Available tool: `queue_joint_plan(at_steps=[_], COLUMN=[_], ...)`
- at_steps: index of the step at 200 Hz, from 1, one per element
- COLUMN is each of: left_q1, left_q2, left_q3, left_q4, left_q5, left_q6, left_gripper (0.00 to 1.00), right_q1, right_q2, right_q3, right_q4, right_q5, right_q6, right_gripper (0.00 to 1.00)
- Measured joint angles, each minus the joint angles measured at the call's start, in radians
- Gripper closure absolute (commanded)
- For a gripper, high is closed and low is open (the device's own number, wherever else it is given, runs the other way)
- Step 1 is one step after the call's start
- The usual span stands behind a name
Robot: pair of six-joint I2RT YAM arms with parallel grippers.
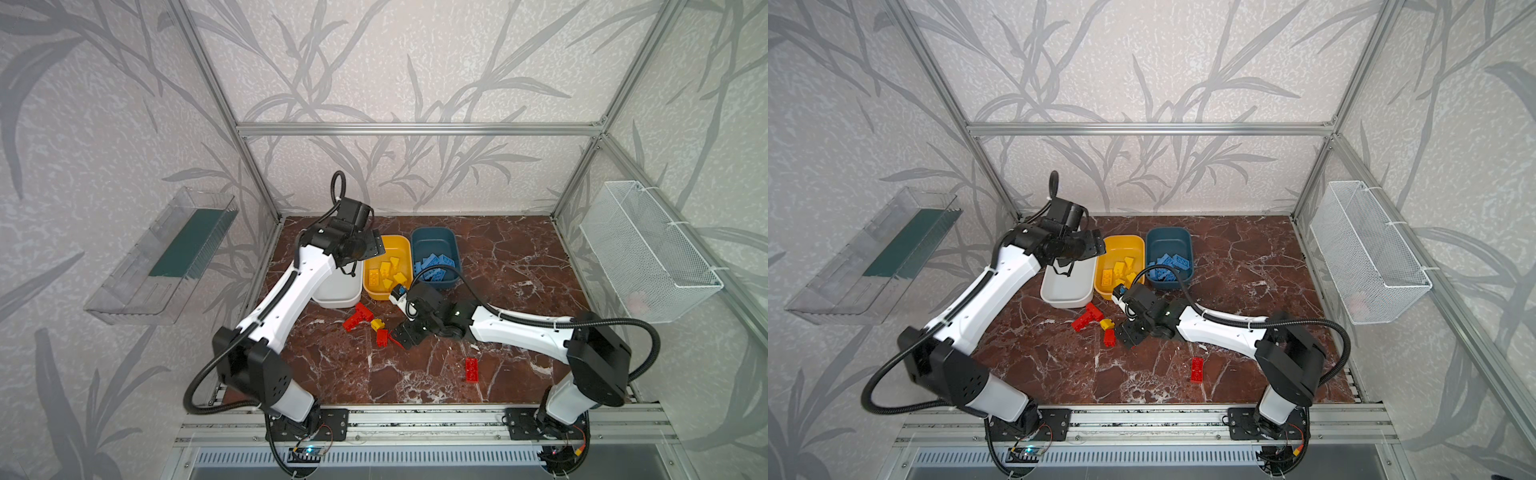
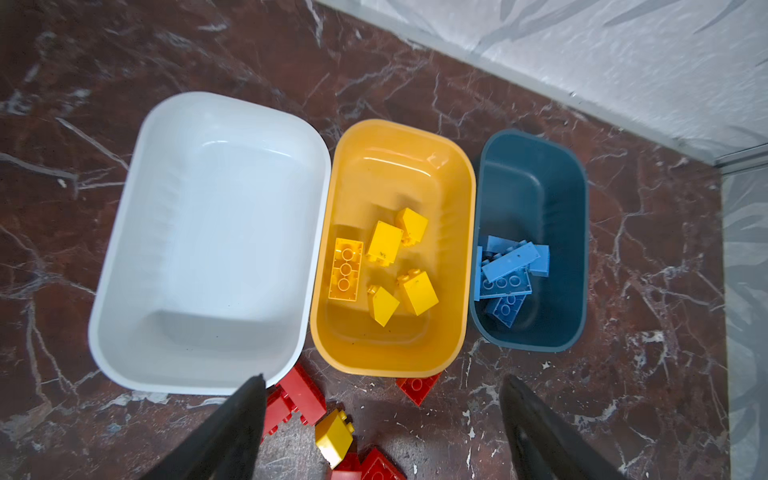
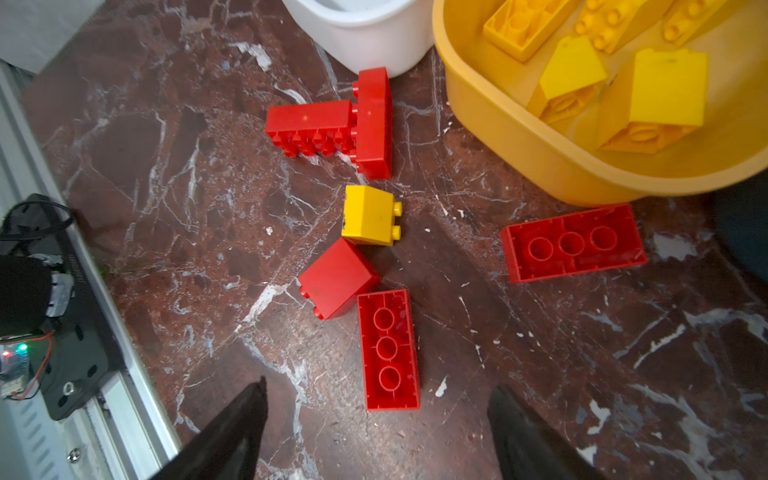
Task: Sort the legos into containers by color
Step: 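Move right gripper over a yellow brick among red bricks while left gripper withdraws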
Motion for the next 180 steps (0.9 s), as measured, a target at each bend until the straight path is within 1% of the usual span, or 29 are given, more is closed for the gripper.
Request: queue_joint_plan(at_steps=[34, 70, 97, 124, 180], left_q1=[0.000, 0.000, 0.000, 0.000, 0.000], left_q2=[-0.207, -0.414, -0.532, -0.566, -0.575], left_q3=[-0.194, -0.377, -0.484, -0.533, -0.537], left_q4=[0.032, 0.054, 0.072, 0.083, 0.099], left_q5=[-0.032, -0.087, -0.135, -0.164, -0.175], left_q6=[0.010, 0.032, 0.054, 0.061, 0.075], left_gripper=[0.13, 0.13, 0.13, 0.13, 0.13], right_q1=[0.014, 0.056, 0.072, 0.072, 0.072], right_q2=[0.109, 0.194, 0.243, 0.302, 0.385], right_q3=[0.105, 0.203, 0.264, 0.327, 0.416], right_q4=[-0.043, -0.093, -0.127, -0.163, -0.227], right_q5=[0.032, 0.055, 0.066, 0.084, 0.124], right_q6=[0.009, 0.010, 0.009, 0.006, 0.004], right_gripper=[0.17, 0.16, 0.15, 0.15, 0.20])
